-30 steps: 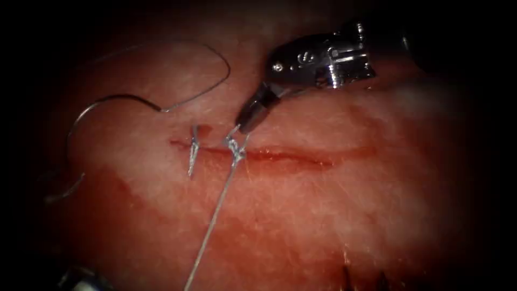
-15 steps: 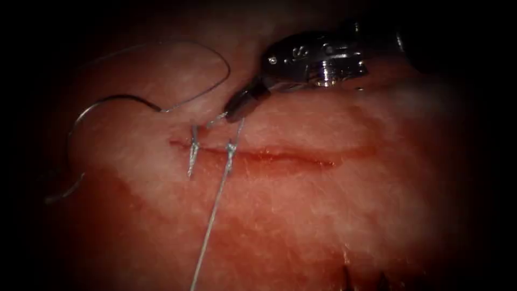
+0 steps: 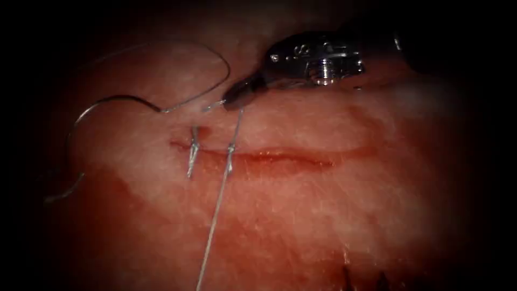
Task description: Wound Closure
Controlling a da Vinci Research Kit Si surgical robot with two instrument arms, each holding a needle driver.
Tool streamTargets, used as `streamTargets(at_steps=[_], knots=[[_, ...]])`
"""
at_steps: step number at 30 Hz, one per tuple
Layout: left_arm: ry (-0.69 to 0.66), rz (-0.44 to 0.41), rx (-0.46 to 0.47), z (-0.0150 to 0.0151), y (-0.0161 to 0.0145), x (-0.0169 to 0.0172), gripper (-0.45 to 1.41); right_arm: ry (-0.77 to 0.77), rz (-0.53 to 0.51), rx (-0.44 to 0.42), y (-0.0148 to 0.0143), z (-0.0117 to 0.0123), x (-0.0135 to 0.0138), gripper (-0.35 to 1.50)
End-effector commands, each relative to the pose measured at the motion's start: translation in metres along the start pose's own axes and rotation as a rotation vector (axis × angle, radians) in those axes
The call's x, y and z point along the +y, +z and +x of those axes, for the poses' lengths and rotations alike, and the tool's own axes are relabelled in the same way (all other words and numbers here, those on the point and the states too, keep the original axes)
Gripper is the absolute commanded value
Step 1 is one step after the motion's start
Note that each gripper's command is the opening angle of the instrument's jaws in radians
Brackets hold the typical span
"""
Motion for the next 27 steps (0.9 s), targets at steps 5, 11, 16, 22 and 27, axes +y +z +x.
streamTargets(at_steps=[5,11,16,22,27], knots=[[-0.005,-0.012,0.002,-0.0012,0.0002,0.0025,-0.45,0.033,-0.019,0.007,0.0014,-0.001,0.0001,-0.35],[-0.005,-0.017,0.0,-0.0012,-0.0003,0.0025,-0.45,0.054,-0.034,0.021,0.0013,-0.001,0.0002,-0.35],[-0.02,-0.023,0.004,0.0005,-0.001,0.0017,-0.45,0.055,-0.001,0.067,0.0016,-0.0009,-0.0008,-0.35],[0.028,0.003,-0.004,0.0072,-0.004,-0.002,-0.45,0.115,-0.136,0.176,-0.0002,-0.0011,-0.0039,1.21],[0.073,0.036,-0.024,0.0125,-0.0066,-0.0051,-0.45,0.216,-0.254,0.275,-0.0055,-0.0015,-0.0052,1.3]])
